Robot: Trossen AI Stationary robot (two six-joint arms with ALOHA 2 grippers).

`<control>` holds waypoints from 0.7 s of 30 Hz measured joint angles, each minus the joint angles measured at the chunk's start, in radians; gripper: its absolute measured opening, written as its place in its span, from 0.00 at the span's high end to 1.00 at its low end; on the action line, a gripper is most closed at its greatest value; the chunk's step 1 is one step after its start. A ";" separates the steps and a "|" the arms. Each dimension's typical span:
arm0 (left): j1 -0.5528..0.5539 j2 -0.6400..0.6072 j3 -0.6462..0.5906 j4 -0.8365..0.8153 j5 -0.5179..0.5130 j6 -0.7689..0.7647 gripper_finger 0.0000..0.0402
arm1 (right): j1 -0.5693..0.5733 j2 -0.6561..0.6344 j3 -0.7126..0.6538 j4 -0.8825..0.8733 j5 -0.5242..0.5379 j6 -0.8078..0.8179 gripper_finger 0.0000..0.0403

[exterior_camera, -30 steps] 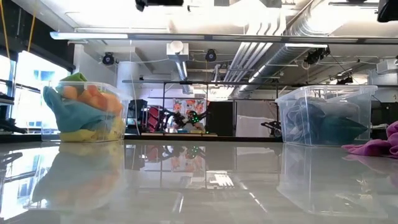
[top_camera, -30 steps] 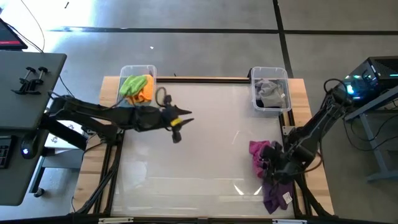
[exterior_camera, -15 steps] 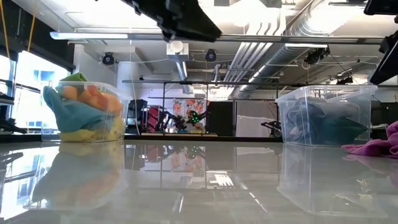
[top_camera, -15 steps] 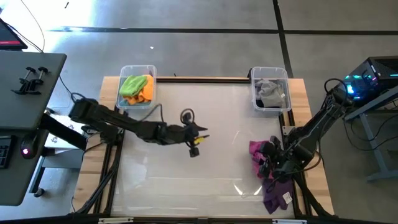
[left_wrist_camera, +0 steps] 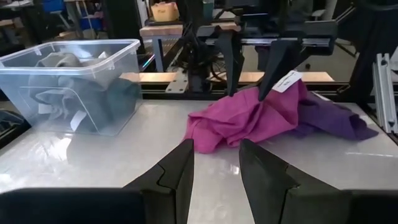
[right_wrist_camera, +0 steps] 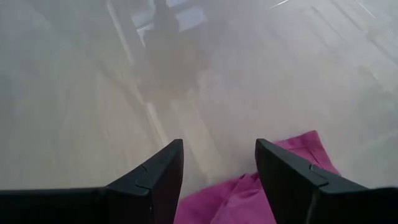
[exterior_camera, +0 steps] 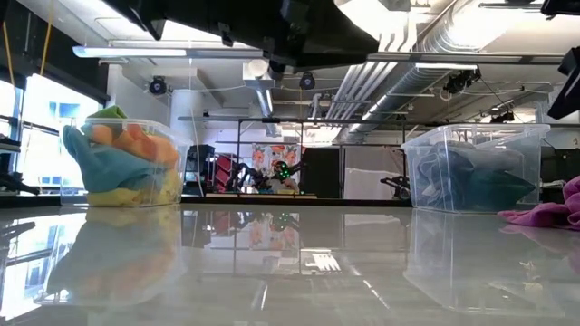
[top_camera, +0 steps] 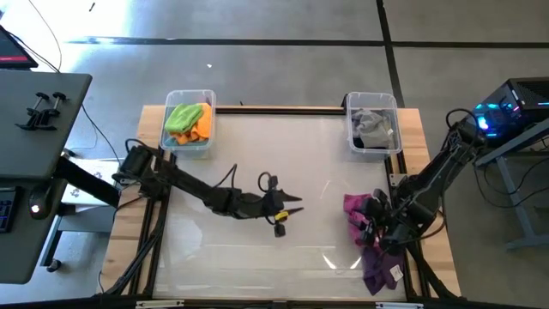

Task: Sort towels by color in basket
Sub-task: Put the maroon towel into the right transparent bin

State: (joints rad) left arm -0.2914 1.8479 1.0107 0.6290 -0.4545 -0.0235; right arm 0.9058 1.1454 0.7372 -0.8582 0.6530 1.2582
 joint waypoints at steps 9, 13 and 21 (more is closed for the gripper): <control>-0.001 0.004 0.000 0.005 0.000 0.000 0.72 | 0.020 0.000 0.000 -0.114 -0.066 0.131 0.52; -0.001 0.004 0.000 0.005 0.000 0.000 0.72 | 0.020 0.000 0.000 -0.124 -0.071 0.135 0.52; -0.004 0.004 0.000 0.001 -0.001 -0.021 0.72 | 0.017 0.000 0.000 -0.263 -0.139 0.420 0.52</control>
State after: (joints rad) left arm -0.2950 1.8523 1.0107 0.6304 -0.4553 -0.0443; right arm 0.9230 1.1455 0.7372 -1.1208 0.5141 1.6778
